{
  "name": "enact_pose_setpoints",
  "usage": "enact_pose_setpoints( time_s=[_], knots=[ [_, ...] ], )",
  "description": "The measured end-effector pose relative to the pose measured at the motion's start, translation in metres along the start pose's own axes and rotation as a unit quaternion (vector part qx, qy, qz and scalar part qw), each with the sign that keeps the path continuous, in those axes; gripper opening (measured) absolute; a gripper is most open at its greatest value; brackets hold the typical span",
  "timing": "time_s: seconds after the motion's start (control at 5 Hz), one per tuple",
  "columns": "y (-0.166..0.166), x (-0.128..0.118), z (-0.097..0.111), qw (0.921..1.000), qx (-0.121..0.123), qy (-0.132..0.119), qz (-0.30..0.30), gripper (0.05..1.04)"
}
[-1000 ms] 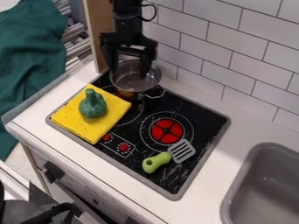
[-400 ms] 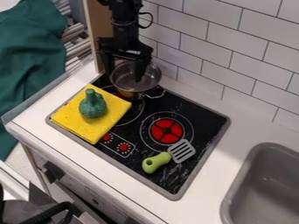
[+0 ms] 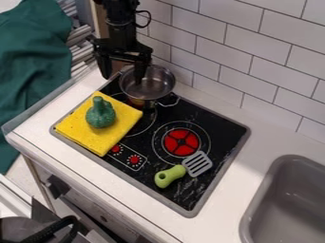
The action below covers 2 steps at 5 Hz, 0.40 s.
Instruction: Move the silver pot to the upper right of the stove
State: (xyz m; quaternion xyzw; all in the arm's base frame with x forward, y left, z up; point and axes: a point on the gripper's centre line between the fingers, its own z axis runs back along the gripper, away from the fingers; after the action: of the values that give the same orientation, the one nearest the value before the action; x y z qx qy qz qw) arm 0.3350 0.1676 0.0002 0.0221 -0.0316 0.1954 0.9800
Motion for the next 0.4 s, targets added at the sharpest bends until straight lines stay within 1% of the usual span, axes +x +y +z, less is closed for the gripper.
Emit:
enact_pose_setpoints(
  time_s=[0.2, 0.4],
  knots=[
    [-0.002, 0.002, -0.015, 0.9999, -0.008, 0.013, -0.004, 1.004],
    [-0.005, 0.004, -0.028, 0.9995, -0.015, 0.029, -0.006, 0.941]
  ],
)
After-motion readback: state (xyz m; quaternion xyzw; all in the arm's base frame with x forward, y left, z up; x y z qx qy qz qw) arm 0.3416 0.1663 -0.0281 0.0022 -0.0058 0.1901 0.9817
